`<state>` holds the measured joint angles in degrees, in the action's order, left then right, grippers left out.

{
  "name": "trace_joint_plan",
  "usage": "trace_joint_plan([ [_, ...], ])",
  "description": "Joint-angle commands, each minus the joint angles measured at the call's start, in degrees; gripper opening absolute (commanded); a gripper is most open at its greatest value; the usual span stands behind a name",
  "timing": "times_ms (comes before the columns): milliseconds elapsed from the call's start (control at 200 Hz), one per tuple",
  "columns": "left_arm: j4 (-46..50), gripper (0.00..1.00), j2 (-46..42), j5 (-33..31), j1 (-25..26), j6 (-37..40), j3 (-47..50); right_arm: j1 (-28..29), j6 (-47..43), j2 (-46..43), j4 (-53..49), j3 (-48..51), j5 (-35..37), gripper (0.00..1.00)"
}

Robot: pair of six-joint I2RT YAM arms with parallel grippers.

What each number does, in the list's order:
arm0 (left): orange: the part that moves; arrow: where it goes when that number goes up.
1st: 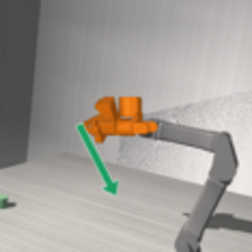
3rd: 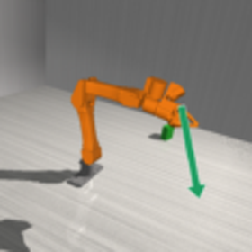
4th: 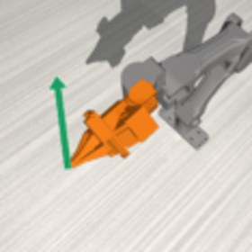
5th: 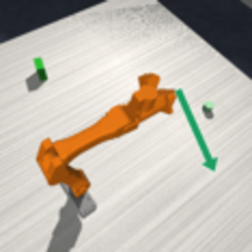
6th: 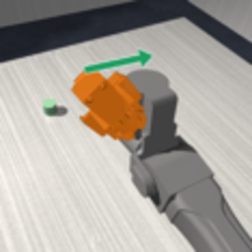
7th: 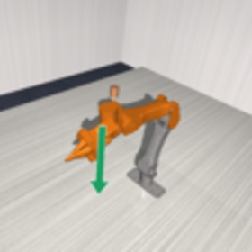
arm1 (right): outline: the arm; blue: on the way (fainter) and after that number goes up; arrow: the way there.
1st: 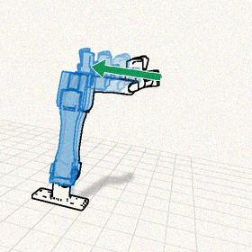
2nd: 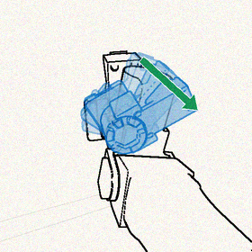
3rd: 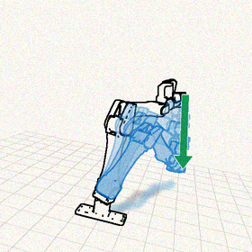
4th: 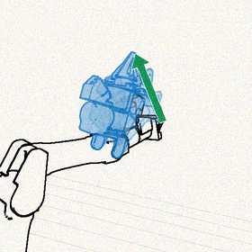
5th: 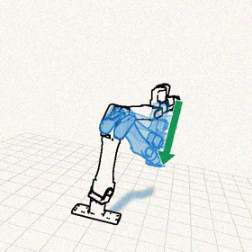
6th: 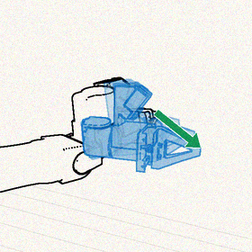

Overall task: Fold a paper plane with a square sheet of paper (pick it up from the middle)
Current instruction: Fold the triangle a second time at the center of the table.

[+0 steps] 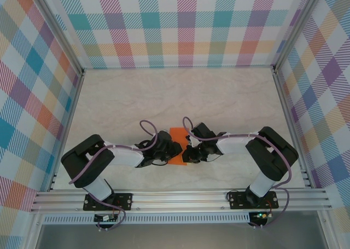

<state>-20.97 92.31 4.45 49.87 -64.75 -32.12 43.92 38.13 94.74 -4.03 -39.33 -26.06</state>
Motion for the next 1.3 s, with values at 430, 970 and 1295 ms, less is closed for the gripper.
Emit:
trace_joint_plan([
  [430, 8.72, 0.25, 0.84, -6.16, -3.33, 3.93, -0.44, 0.38, -1.27, 2.16, -6.78, 1.90, 4.10, 0.08],
  [970, 5.41, 0.27, 1.87, -3.14, -9.04, 6.08, 0.28, 0.39, -0.94, 2.05, -7.16, 2.53, 4.51, 0.08],
  [1295, 4.54, 0.27, 3.62, -1.51, -11.61, 6.74, -0.05, 0.34, -0.75, 2.03, -7.18, 2.59, 4.58, 0.08],
])
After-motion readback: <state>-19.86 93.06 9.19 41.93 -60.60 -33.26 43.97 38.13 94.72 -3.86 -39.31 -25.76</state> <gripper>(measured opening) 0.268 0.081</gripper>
